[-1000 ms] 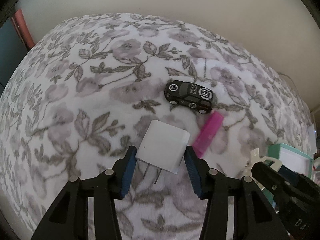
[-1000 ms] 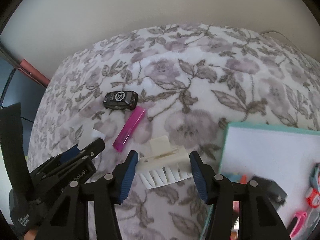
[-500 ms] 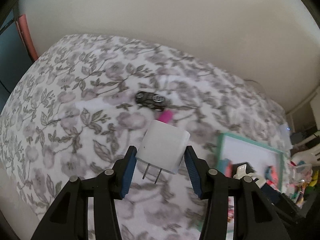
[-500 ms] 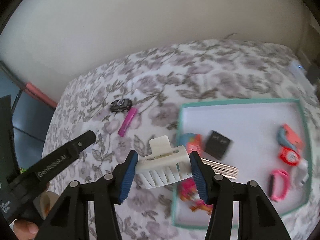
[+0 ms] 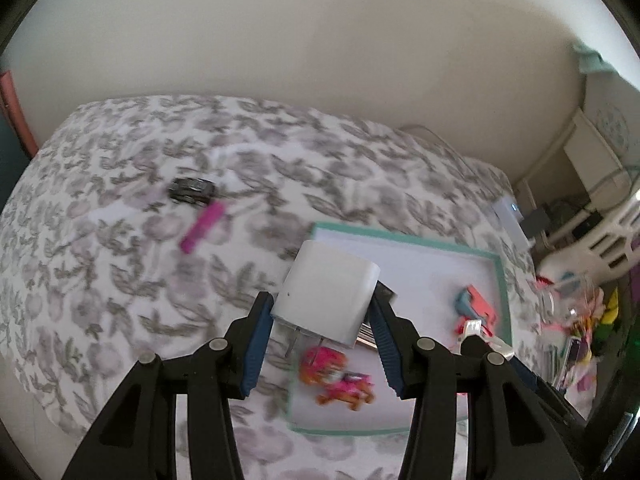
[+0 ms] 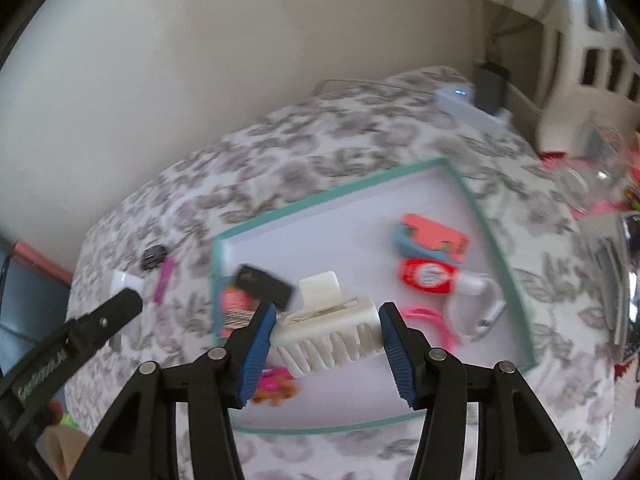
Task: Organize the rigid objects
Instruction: 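Carry the charger over the tray with the left tool while the right tool carries the hair clip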
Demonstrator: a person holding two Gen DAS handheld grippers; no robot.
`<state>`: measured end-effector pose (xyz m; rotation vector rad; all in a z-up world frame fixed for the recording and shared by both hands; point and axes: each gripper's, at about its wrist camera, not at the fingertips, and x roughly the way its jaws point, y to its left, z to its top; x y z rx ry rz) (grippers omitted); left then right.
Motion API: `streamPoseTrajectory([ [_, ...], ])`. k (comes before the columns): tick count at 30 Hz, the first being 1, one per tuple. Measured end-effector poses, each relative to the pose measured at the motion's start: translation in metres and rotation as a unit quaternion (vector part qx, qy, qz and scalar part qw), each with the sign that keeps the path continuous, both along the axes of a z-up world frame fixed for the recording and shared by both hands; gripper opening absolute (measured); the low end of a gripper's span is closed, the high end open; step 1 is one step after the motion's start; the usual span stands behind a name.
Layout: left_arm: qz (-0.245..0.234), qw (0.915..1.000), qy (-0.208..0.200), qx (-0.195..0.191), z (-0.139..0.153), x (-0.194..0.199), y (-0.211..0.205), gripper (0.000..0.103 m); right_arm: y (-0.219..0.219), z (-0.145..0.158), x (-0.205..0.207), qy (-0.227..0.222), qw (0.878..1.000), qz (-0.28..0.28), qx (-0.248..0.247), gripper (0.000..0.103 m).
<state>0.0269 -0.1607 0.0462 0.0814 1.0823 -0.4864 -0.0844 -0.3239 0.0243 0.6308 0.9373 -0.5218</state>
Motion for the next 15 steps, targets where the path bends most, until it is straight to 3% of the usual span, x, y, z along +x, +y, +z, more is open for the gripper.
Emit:
streamPoseTrajectory([
  [7,-0.027,0.9993,0.019,0.016,-0.023,-0.018,-0.043,0.051,-0.035,-0.008,-0.022,0.018,0.999,-0.045,-0.011,0.056],
  [15,-0.040,0.9980,0.037,0.034,-0.047,-0.024,-0.058,0.051,-0.044,-0.013,-0.024,0.032,0.998,-0.051,-0.019,0.056],
])
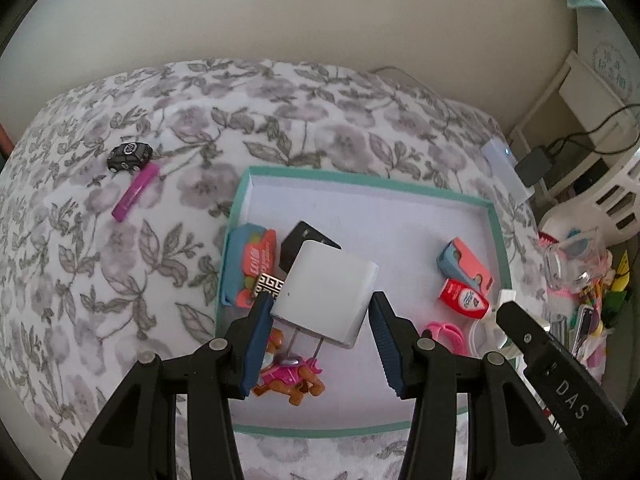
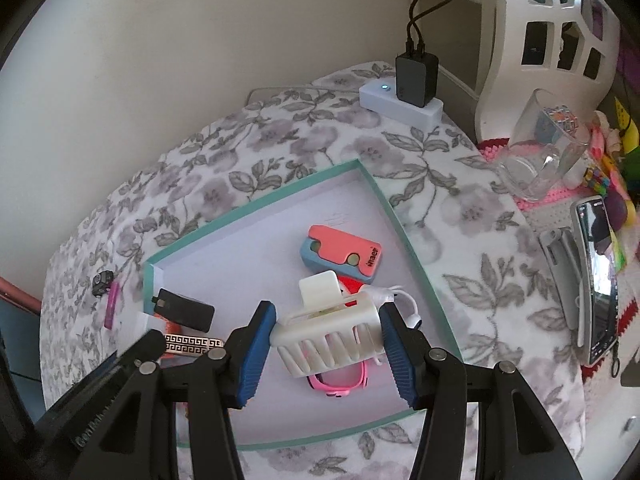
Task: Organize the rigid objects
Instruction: 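Carry the charger over the tray with the left tool while the right tool carries the hair clip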
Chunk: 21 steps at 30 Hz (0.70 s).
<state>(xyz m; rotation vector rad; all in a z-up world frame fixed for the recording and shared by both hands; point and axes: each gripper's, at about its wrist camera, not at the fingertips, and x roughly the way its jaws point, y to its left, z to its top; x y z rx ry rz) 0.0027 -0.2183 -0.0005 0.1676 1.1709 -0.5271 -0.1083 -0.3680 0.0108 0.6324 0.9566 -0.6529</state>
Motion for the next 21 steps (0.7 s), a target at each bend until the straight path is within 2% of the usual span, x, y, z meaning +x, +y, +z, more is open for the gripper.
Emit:
streamPoseTrajectory([
  [9,-0.009,0.9999,-0.006,0.006,-0.004,-0.003,0.000,0.051,0.010,-0.012,0.010,0.018,1.000,0.019,0.003,0.057],
  [21,0.020,0.9994,0.007,0.027,-0.013,0.007,0.011,0.051,0.016,-0.029,0.021,0.044,0.998,0.035,0.004,0.059],
])
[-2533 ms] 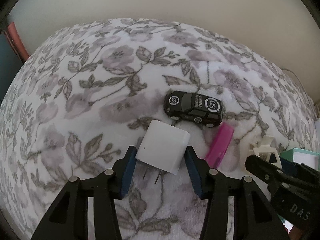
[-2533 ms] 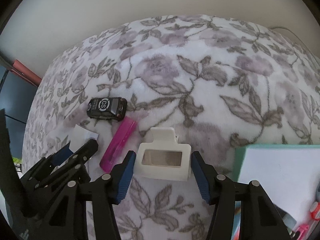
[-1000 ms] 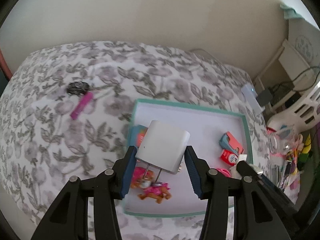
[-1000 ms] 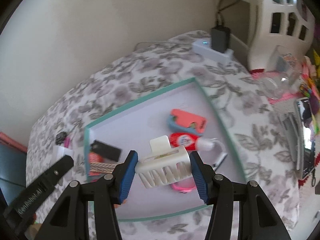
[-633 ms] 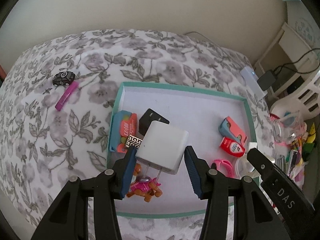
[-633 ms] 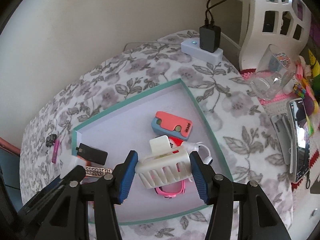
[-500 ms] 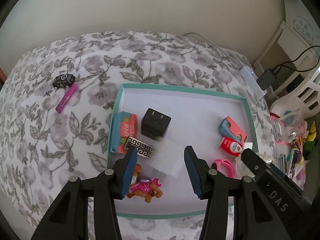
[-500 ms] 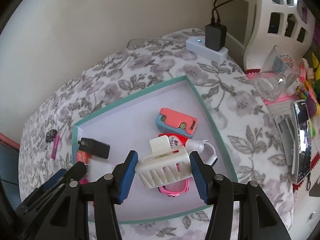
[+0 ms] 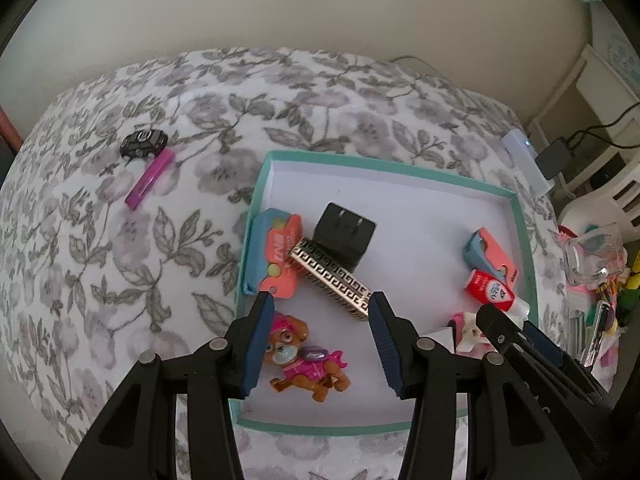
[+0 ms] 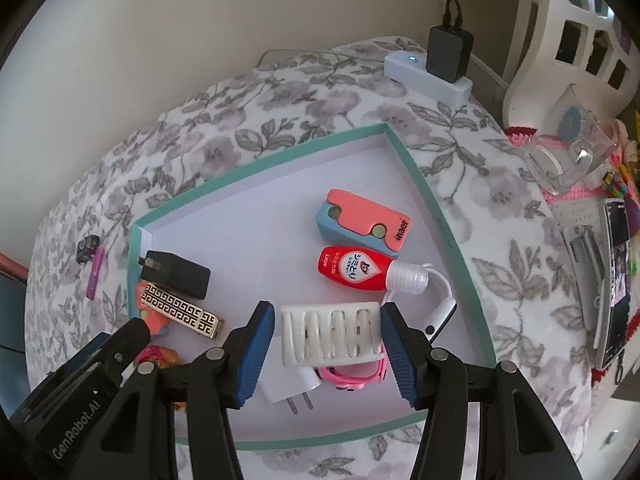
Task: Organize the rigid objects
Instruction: 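Carry the charger over the tray with the left tool while the right tool carries the hair clip, then open the left tool to drop the charger while the right tool drops the hair clip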
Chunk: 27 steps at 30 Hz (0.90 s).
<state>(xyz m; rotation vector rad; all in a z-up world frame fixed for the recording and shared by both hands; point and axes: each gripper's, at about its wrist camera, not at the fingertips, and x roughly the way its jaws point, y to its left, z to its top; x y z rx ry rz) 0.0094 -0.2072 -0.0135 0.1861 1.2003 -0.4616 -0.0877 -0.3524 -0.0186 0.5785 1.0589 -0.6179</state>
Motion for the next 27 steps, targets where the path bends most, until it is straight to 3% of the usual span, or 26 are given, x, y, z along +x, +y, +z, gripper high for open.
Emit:
streamPoseTrajectory([
  [8,0.021,0.9998,0.005,0.006,-0.003,0.007,0.008,0.053,0.003,-0.001,0.002,0.002,1.000,0.006,-0.008,0.075],
  [10,0.025,0.9996,0.006,0.010,-0.005,0.008,0.010,0.061,0.004,0.001,0.003,0.001,1.000,0.008,-0.013,0.081],
  [14,0.034,0.9993,0.010,0.014,-0.008,0.011,0.014,0.069,0.006,0.002,0.005,0.002,1.000,0.016,-0.021,0.087],
  [18,0.051,0.9984,0.011,0.023,-0.011,0.016,0.019,0.085,0.005,0.002,0.005,0.001,1.000,0.016,-0.024,0.094],
  [21,0.066,0.9974,0.020,0.021,-0.015,0.020,0.025,0.086,0.005,0.002,0.005,-0.001,1.000,0.015,-0.025,0.102],
  [24,0.079,0.9962,0.021,0.028,-0.018,0.023,0.031,0.087,0.006,0.002,0.006,0.000,0.999,0.019,-0.029,0.102],
  [26,0.091,0.9951,0.025,0.030,-0.020,0.026,0.035,0.091,0.006,0.001,0.006,0.000,0.999,0.021,-0.031,0.102],
  [27,0.095,0.9947,0.026,0.031,-0.021,0.027,0.037,0.100,0.007,0.001,0.006,0.000,0.999,0.021,-0.032,0.103],
])
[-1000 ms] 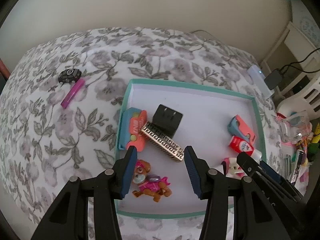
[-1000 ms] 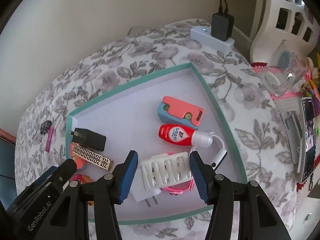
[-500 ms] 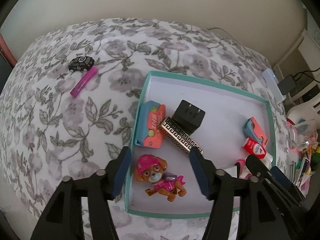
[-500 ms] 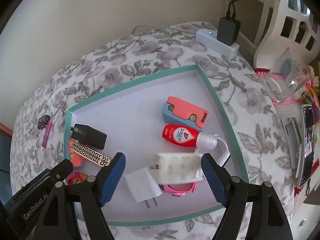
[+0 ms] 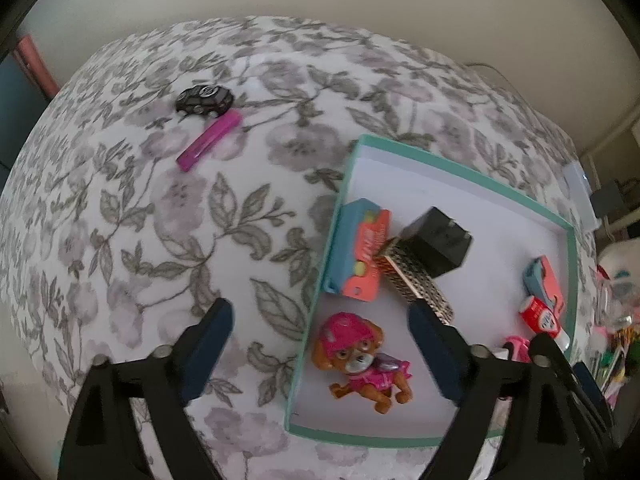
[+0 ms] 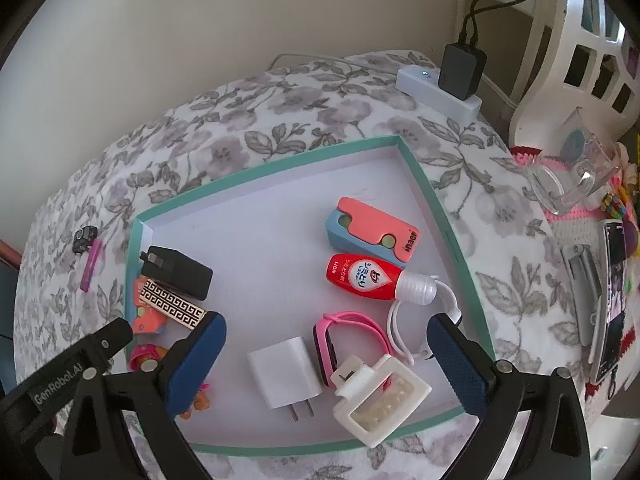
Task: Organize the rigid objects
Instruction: 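Open the left tool to drop the charger while the right tool drops the hair clip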
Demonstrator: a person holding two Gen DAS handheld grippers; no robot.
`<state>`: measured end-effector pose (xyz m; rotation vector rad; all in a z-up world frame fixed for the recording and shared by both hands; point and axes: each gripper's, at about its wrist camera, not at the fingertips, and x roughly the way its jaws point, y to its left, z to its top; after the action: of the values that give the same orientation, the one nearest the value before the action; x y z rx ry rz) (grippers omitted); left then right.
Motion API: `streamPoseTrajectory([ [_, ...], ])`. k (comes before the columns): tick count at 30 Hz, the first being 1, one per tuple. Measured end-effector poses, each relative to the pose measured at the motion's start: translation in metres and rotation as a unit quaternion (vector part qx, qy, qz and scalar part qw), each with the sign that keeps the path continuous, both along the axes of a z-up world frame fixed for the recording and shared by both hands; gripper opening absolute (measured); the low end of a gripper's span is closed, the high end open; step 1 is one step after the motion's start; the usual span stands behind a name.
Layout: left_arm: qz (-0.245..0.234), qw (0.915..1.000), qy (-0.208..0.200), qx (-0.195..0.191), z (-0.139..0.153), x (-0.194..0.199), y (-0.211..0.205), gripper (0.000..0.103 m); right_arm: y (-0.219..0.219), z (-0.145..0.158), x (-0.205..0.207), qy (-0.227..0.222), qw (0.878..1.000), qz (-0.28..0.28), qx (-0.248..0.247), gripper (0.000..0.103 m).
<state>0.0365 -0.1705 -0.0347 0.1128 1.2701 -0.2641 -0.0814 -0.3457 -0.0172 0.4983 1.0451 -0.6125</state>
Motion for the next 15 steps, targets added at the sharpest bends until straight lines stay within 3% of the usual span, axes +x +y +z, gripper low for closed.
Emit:
streamPoseTrajectory([
  [15,0.055,0.9984,-0.007,0.012,-0.003,0.016,0.026,0.103,0.007,0.000,0.004,0.002,1.000,0.015,-0.014,0.103],
])
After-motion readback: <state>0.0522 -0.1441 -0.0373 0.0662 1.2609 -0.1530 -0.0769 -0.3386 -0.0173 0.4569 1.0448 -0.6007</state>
